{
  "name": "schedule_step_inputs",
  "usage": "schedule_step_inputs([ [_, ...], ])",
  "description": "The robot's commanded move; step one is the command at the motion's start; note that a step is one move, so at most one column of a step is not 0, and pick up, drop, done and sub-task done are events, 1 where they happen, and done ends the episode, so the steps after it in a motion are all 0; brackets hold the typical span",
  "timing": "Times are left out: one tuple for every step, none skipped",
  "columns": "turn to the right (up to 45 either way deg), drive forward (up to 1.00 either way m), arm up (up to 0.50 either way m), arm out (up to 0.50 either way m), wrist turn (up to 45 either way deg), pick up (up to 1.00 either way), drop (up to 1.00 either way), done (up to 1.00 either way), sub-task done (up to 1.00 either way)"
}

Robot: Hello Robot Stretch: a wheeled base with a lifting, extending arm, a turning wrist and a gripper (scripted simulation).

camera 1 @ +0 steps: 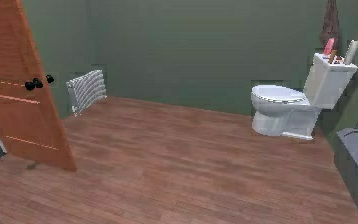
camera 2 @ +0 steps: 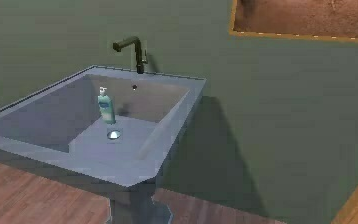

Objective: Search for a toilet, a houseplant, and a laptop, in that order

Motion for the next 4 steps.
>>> schedule_step_inputs([
  [18.0, 0.00, 0.00, 0.00, 0.0, 0.00, 0.00, 0.00, 0.00],
  [0.0, 0.65, 0.00, 0.00, 0.0, 0.00, 0.00, 0.00, 0.00],
  [12.0, 0.00, 0.00, 0.00, 0.0, 0.00, 0.00, 0.00, 0.00],
  [0.0, 0.90, 0.00, 0.00, 0.0, 0.00, 0.00, 0.00, 0.00],
])
